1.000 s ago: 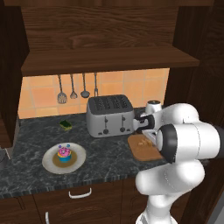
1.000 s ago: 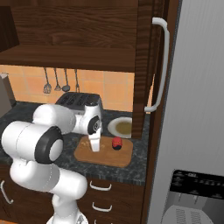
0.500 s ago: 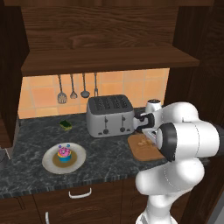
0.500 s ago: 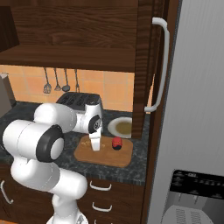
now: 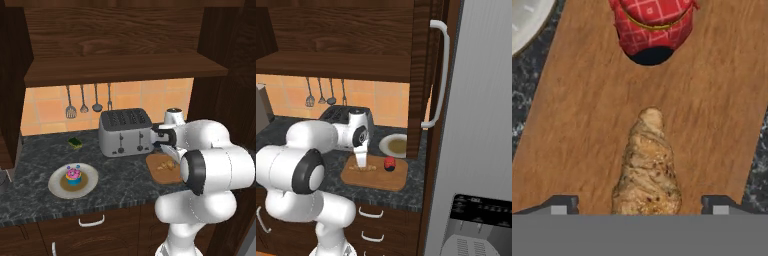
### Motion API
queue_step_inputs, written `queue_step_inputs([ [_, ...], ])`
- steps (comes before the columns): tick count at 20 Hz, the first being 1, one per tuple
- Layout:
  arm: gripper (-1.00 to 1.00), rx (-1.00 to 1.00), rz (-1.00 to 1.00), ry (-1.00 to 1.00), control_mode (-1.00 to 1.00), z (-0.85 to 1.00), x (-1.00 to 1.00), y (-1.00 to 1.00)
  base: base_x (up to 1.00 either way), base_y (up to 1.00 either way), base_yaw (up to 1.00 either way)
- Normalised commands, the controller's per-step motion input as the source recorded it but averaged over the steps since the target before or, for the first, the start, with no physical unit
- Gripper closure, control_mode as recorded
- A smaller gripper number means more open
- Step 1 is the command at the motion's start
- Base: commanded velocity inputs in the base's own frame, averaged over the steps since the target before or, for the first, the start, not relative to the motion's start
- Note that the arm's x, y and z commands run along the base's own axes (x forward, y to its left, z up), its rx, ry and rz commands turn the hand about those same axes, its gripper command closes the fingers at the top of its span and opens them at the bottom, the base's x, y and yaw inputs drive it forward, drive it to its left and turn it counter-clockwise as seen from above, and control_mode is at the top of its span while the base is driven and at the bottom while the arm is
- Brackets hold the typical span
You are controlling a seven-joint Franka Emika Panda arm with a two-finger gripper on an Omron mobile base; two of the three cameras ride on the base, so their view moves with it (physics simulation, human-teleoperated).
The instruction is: From the different types of pastries on the counter, select a croissant and place it on the cutting board. Then retrieve a jar of jam from the cabinet and place it alongside the croissant on the cutting board.
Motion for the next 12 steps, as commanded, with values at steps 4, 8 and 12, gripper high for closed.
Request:
queue_step_inputs([
  [4,-1.00,0.01,0.00,-0.07,-1.00,1.00,-0.22,0.65,0.00,0.00,0.00],
  [8,-1.00,0.04,0.00,-0.07,-1.00,0.78,-1.00,0.57,0.00,0.00,0.00],
  [12,-1.00,0.00,0.04,-0.22,-1.00,0.53,-1.00,0.92,0.00,0.00,0.00],
])
